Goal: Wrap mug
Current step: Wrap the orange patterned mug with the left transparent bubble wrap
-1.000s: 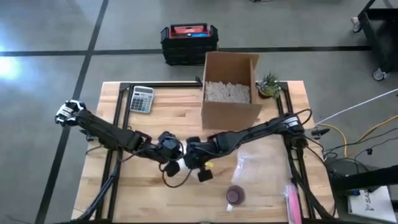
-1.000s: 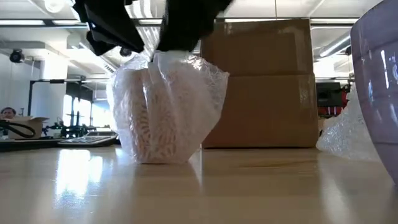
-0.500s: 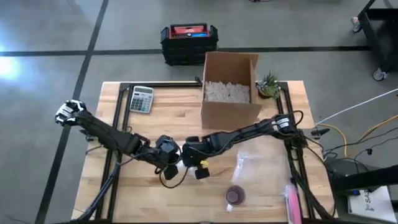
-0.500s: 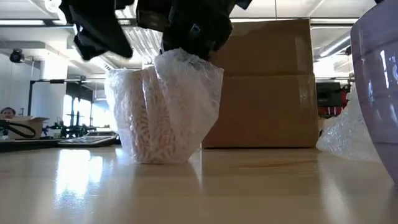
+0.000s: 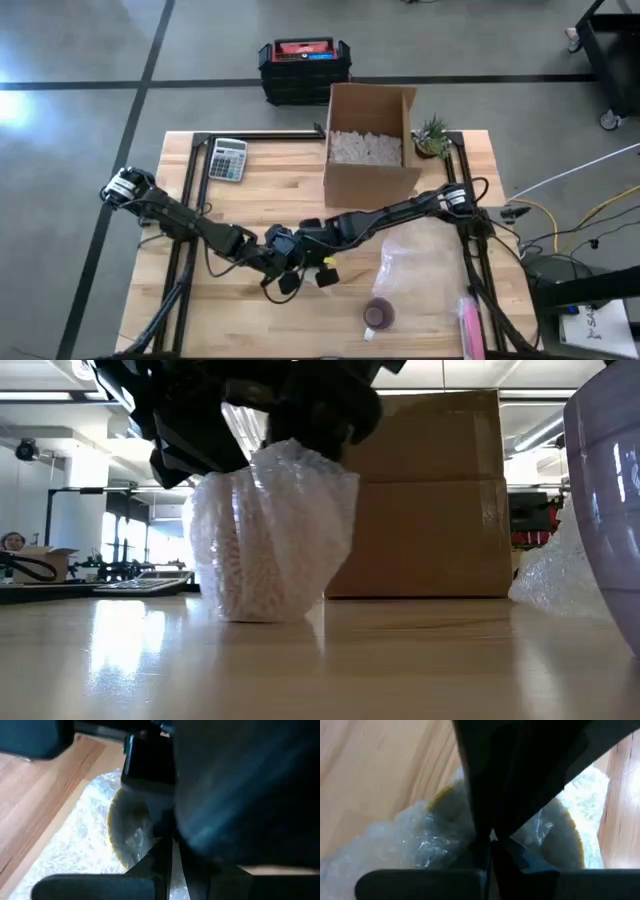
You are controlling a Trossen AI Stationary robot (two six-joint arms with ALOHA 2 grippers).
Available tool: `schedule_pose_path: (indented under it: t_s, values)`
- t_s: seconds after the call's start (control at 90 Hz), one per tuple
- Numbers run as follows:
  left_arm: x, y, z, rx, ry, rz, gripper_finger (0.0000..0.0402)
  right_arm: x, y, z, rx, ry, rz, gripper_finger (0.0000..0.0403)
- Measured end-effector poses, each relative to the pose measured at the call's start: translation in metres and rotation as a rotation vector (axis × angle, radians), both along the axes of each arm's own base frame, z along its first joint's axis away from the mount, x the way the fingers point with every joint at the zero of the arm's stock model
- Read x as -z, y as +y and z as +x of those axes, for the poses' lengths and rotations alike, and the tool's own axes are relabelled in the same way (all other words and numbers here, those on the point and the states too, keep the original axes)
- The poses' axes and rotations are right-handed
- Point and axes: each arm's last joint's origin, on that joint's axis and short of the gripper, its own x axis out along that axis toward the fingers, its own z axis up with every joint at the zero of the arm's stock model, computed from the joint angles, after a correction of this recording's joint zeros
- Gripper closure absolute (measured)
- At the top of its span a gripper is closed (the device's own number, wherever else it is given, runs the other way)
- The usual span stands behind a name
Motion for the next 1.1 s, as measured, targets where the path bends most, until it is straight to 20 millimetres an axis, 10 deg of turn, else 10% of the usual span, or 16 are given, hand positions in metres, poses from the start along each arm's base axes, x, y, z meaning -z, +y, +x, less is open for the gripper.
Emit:
schedule_pose_path:
  t_s: [0.956, 1.1]
  values:
    - [-0.046, 0.015, -0.036, 0.042, -0.024, 0.006, 0.0379, -0.04, -0.002, 0.004, 0.012, -0.16, -0.02, 0.0403]
    - [-0.048, 0.017, -0.039, 0.03, -0.018, -0.001, 0.0379, -0.014, -0.002, 0.005, 0.027, -0.083, -0.023, 0.0403]
